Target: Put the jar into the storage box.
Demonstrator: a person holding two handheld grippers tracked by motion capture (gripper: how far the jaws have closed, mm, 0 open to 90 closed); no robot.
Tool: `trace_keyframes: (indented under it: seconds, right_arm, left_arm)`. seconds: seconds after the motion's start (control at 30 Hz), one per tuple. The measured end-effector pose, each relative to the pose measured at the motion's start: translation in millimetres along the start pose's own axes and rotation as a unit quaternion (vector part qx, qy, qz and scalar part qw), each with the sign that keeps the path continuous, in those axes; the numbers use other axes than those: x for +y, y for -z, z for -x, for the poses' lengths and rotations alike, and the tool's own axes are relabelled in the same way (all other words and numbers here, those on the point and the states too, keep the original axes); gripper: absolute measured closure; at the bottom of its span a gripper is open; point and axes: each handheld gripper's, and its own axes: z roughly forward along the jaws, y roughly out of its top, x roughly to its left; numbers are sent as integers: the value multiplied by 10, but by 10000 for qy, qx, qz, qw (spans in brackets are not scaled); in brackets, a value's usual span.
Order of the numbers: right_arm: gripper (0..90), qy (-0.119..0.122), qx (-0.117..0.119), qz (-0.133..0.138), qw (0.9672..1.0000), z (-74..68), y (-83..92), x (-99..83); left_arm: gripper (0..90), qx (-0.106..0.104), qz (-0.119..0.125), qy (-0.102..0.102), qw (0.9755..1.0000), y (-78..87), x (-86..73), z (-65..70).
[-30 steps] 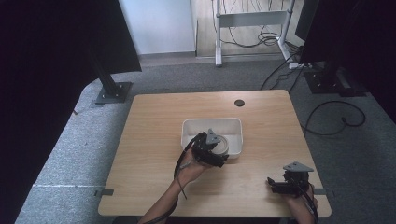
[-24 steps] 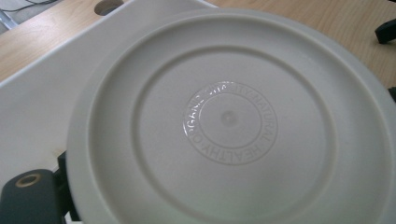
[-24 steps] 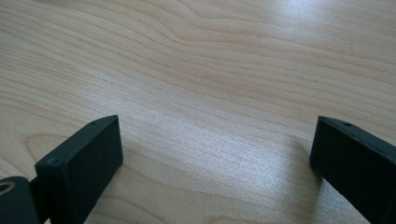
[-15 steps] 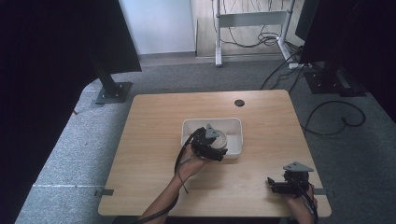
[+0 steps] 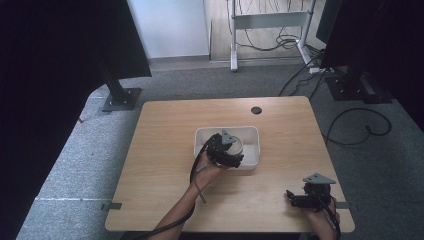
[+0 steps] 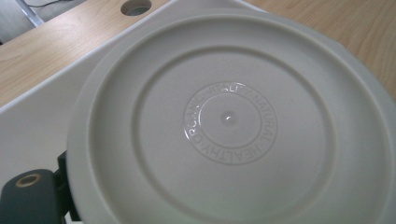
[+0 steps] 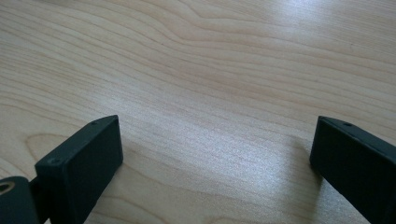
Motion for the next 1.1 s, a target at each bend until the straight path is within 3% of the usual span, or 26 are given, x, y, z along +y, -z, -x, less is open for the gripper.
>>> trace_keyframes:
  seconds: [0.6,1.1]
  right_arm:
    - [22,17,7,8,10000,-3,1,-3]
    - [22,27,22,2,10000,-4,5,-5]
  left_arm:
    - [103,148,83,64,9998,-284,-37,66]
    - [103,198,-142,106,9996,-444,-83,134]
